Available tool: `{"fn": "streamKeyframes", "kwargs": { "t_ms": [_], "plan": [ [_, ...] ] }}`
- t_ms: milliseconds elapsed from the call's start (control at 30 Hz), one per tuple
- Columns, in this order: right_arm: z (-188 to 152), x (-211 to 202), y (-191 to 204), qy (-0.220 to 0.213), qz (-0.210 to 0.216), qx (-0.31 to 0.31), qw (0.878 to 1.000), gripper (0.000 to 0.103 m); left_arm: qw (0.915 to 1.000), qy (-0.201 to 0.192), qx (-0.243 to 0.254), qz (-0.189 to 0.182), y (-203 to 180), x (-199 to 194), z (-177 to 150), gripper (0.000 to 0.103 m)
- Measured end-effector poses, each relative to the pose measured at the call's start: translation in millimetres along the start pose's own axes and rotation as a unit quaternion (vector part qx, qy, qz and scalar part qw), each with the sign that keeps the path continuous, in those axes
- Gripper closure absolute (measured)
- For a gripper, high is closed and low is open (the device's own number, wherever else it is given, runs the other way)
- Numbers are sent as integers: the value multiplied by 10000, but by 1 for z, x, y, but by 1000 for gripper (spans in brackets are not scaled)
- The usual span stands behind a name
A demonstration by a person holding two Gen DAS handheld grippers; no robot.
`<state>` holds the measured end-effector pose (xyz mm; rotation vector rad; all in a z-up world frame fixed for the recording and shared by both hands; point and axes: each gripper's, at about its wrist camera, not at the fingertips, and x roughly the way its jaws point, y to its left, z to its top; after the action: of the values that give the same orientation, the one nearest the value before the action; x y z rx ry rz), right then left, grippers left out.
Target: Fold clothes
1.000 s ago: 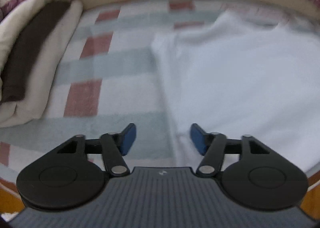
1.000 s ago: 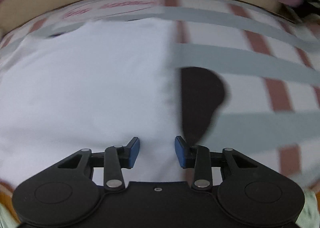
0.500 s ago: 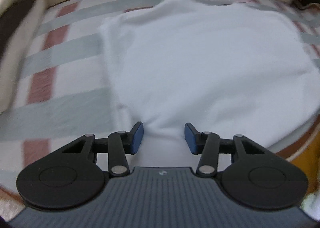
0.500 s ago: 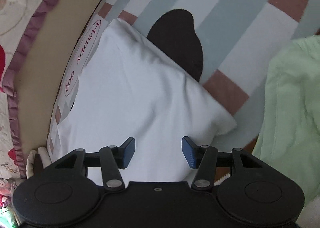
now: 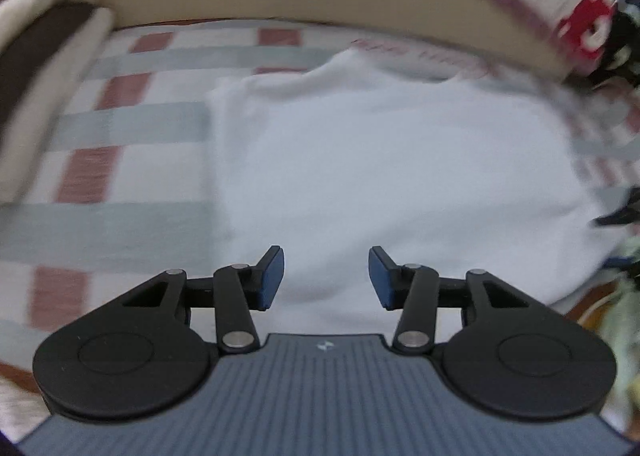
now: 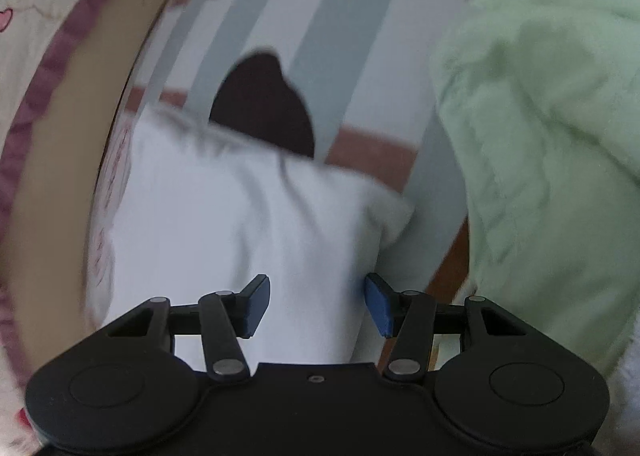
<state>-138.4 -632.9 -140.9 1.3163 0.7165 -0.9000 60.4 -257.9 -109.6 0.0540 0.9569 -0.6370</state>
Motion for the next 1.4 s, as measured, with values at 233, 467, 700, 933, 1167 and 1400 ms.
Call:
{"fn": "streamKeyframes", "kwargs": {
  "t_ms": [233,467,700,933,1167,1400],
  "plan": [
    [-34,2,4,-1371,-57,-211,9903,94,9974,-81,29,-717,-48,50,18,56],
    [-38,-55,38,-2204,565,-1672,9593,95,9946,431,-183,-924,-41,67,-3,55],
    [-41,-59,46,-1913,737,-2168,9545,94,9930,740,-155,-908,-39,65,-2,55],
    [-112,-87,101,-1995,1989,-4566,8439,94,9992,-303,-244,29,28,-37,48,54],
    [-221,-47,134,22,3065,-6005,7386,94,9669,287,-2131,-1371,102,-18,36,55],
    [-260,11,127,828,2193,-6394,7323,94,9663,947,-2193,-959,89,21,24,53]
  ]
}}
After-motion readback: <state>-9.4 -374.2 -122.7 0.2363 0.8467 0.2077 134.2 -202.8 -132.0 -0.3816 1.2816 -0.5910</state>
